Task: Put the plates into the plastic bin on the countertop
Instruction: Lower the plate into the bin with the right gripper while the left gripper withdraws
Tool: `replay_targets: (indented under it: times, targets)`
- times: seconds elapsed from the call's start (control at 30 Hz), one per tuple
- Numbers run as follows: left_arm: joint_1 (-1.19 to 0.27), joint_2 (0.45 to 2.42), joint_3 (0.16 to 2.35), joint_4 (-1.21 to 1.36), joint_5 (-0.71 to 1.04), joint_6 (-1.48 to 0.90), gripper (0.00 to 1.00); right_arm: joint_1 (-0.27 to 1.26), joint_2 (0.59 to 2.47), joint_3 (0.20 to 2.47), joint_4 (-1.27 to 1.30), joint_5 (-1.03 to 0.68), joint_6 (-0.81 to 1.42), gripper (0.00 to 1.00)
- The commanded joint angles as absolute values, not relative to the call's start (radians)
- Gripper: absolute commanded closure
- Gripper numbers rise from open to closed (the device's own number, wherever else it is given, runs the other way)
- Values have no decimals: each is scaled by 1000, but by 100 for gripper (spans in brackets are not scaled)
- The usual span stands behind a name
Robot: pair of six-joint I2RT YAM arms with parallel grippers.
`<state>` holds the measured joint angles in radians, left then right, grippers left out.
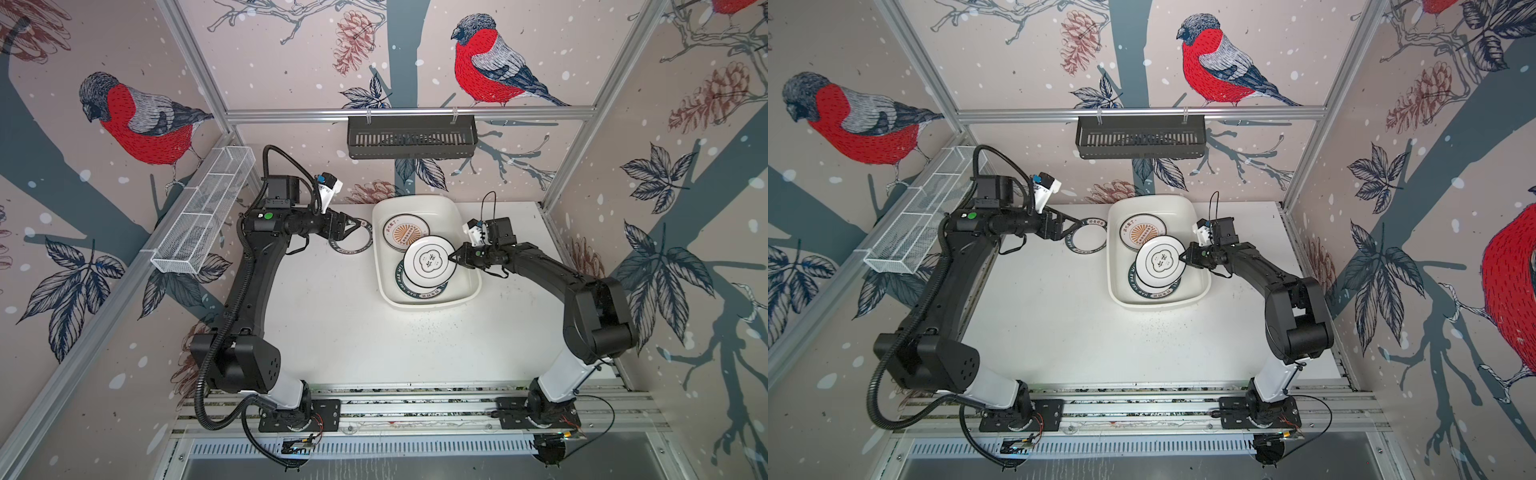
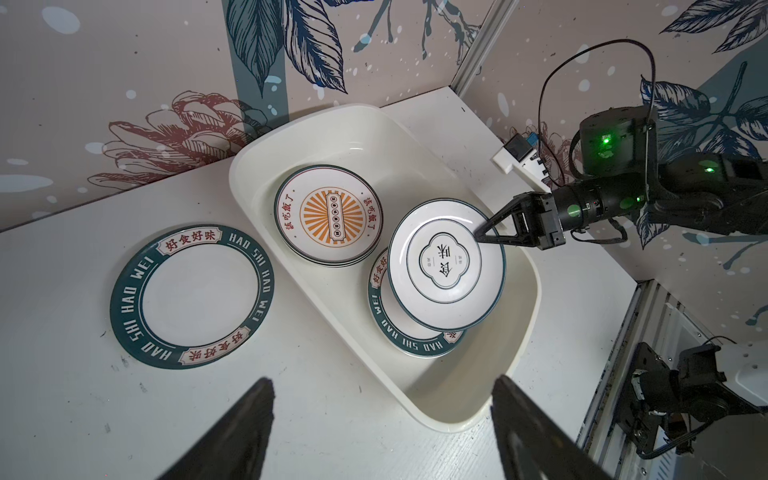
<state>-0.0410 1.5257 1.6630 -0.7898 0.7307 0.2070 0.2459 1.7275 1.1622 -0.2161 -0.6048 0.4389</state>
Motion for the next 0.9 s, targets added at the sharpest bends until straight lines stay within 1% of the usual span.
replay_targets:
  times: [0.0,0.4,0.87]
  targets:
    - [-43,1501,1664,-725,741,182,17,253,1739,1181,-234,-596,416,98]
    - [-53,1470,1619,-689,800,158,18,281,1801,1224,-270,-592,405,97]
    - [-66,1443,1590,-667,805,152,18,285,1845,1243,-287,-589,402,96]
